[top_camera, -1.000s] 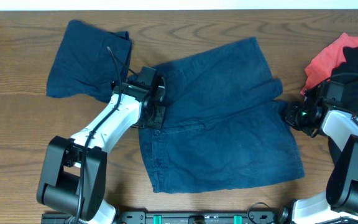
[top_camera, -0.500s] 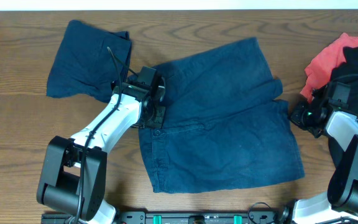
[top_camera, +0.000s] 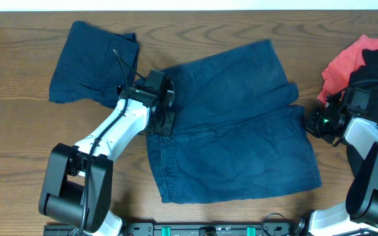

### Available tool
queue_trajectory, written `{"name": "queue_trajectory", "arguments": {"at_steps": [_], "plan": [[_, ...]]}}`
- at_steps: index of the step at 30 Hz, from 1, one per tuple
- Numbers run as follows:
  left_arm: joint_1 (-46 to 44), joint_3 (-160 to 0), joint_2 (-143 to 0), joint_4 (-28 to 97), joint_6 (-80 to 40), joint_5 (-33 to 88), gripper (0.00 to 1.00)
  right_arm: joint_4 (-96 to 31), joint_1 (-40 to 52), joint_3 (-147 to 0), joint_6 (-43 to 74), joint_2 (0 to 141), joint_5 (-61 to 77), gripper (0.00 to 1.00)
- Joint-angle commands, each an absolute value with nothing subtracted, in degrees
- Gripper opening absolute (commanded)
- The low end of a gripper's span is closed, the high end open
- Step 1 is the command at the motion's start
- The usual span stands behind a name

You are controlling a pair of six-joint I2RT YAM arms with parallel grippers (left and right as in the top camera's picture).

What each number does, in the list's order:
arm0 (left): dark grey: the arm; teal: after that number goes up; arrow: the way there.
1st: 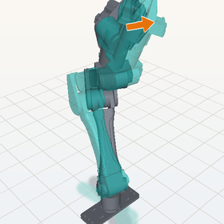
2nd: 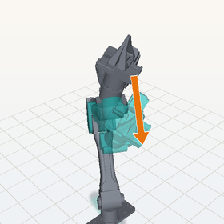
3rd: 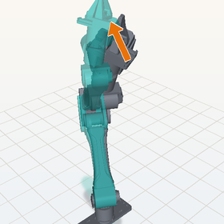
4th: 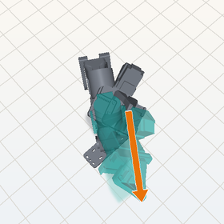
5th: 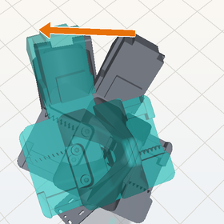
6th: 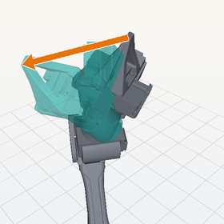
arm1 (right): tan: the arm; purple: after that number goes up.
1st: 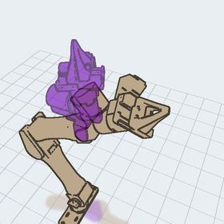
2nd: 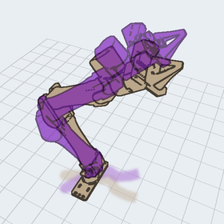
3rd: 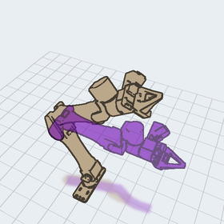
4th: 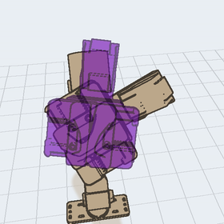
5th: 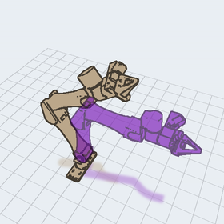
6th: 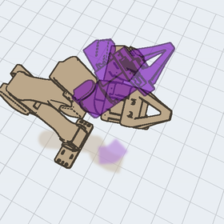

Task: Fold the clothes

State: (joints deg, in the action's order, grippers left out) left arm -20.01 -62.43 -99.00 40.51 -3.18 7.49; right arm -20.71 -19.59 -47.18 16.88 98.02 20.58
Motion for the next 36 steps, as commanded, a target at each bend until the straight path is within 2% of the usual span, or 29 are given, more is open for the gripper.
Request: {"name": "queue_trajectory", "arguments": {"at_steps": [1,12,16,22,29,36], "plan": [[-19.73,-62.13,-99.18,40.66,-3.70,6.83,0.06,-20.56,-19.84,-46.76,15.62,97.71,22.52,0.01],[-19.73,-62.15,-99.18,40.69,-3.73,7.05,0.06,-17.30,-19.81,-43.48,18.46,99.02,12.67,0.01],[-19.73,-62.15,-99.18,40.66,-3.73,7.03,0.06,-13.58,-19.81,-41.76,18.61,100.44,15.11,0.01],[-19.73,-62.46,-99.11,40.91,-3.73,7.05,0.06,-13.74,-19.84,-41.78,18.61,100.44,15.27,0.01],[-19.73,-63.35,-99.11,41.15,-3.73,7.05,0.06,-12.86,-19.90,-42.39,14.24,99.94,24.77,0.01],[-19.73,-63.35,-99.11,41.12,-3.73,7.05,0.06,-14.20,-21.08,-42.41,14.52,97.80,25.96,0.01]]}}
